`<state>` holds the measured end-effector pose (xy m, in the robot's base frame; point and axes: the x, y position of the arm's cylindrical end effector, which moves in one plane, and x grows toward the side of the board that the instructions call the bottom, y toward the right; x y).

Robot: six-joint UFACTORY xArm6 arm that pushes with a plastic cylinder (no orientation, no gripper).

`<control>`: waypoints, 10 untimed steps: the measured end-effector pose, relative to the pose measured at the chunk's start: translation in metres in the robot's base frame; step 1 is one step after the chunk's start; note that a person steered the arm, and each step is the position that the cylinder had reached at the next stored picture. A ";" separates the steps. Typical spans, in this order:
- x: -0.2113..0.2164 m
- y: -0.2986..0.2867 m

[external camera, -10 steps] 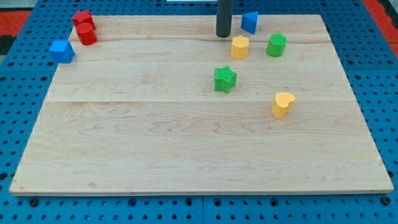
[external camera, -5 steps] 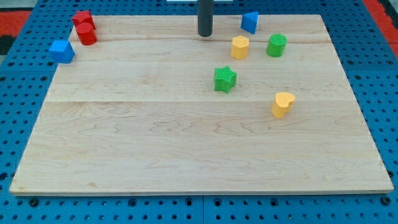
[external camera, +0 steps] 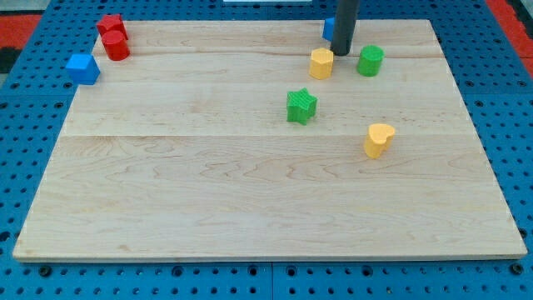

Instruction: Push the yellow hexagon towards the top center of the board

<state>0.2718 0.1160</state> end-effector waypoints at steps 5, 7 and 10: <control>0.044 0.000; 0.055 -0.046; 0.080 -0.098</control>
